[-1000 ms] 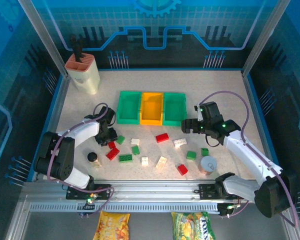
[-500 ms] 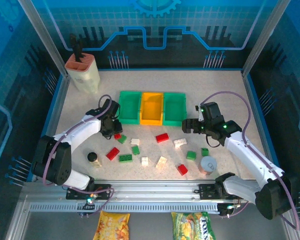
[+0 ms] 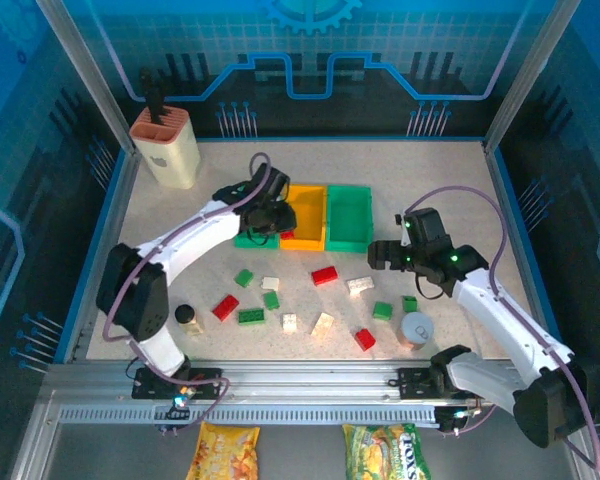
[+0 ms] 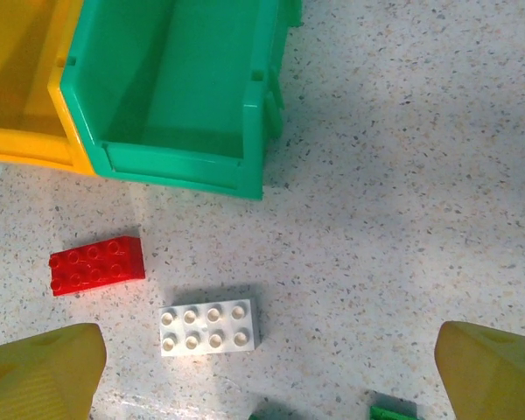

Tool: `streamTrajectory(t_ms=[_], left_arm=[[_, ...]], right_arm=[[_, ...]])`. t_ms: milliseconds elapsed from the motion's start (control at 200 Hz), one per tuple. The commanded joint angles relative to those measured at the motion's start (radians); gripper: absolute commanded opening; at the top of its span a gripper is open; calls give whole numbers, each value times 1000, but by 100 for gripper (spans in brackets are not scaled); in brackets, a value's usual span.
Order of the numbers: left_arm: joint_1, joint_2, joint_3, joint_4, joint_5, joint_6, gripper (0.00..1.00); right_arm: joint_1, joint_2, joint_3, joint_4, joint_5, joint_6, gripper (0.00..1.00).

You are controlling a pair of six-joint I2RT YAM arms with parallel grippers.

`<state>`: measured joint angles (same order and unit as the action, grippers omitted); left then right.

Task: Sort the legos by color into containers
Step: Place the lego in the container.

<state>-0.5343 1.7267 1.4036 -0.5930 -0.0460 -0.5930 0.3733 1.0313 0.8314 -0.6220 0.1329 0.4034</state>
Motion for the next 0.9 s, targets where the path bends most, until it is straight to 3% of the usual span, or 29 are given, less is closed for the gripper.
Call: streamTrajectory(t_ms=[0,510,895], left_arm=[[-45,87,131,9,35,13,28],[-137,476,592,-6,90,59,29],[-141,596,675,-49,81,71,33]], right_arm=[[15,-48,-18,-46,27,17,98],[15,-147,-23,-120,60,34,98],[15,-197,-49,-159,65,63,98]])
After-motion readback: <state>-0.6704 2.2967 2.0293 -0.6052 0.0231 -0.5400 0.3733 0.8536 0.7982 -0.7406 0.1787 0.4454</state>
